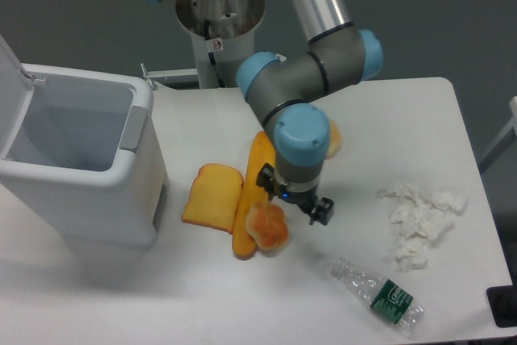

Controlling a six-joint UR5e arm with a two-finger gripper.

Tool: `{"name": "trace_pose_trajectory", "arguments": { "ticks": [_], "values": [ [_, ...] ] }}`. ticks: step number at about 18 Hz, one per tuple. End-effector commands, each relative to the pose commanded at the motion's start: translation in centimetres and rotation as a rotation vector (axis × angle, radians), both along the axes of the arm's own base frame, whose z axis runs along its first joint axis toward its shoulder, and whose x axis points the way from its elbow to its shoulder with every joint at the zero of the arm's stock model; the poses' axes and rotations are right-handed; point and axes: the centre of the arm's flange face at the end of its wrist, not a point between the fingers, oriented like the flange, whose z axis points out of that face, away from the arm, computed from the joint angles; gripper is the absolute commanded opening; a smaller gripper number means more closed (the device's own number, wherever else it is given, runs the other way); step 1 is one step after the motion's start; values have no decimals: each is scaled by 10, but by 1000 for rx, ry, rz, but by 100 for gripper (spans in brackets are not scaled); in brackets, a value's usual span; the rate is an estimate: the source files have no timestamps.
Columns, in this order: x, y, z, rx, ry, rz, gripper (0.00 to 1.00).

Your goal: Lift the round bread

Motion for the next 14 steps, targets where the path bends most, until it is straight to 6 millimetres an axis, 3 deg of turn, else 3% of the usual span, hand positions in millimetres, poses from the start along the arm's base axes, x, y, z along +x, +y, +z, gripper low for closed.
{"name": "trace_pose_trajectory", "arguments": {
  "ticks": [5, 7, 9, 10, 11, 14],
  "values": [
    [12, 9, -22, -25, -25, -6, 100],
    [11, 9, -21, -25, -25, -8, 52],
    [10, 9, -19, -22, -22, -9, 19],
    [8, 10, -13, -13, -13, -9, 8],
    [4, 9, -9, -7, -8, -3, 0],
    [-3, 6, 6, 34, -12, 19, 0]
  ]
}}
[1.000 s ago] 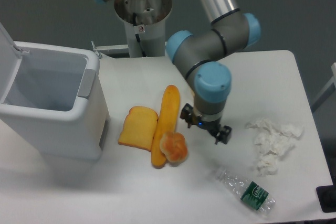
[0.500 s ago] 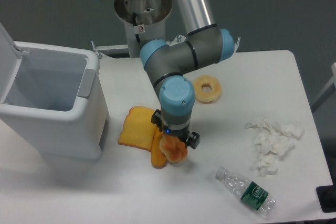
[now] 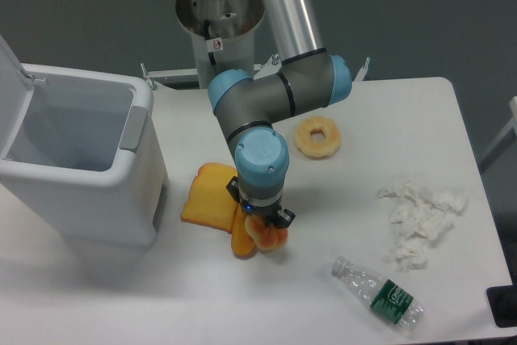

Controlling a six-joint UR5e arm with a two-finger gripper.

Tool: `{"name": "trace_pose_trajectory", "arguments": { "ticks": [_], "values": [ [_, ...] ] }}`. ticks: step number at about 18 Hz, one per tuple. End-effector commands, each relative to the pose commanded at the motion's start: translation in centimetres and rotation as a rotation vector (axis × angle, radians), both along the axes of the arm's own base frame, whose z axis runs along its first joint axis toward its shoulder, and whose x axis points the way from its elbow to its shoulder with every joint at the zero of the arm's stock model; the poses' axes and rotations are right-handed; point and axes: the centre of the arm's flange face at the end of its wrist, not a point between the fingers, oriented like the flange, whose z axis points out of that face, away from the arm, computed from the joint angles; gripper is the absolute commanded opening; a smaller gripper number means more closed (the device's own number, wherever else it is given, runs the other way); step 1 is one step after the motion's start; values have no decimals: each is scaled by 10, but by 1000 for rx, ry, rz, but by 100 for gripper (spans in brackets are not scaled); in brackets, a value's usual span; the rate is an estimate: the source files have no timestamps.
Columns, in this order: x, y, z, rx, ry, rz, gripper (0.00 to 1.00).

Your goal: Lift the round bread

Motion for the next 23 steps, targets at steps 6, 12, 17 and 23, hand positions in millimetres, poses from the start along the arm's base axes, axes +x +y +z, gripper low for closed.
{"name": "trace_pose_trajectory", "arguments": {
  "ticks": [6, 12, 17, 23],
  "values": [
    [-52, -27, 53, 59, 72, 77, 0],
    [-130, -63, 108, 76, 116, 46, 0],
    [-153, -83, 139, 40, 70, -92, 0],
    [-160, -92, 171, 33, 75, -115, 0]
  ]
}}
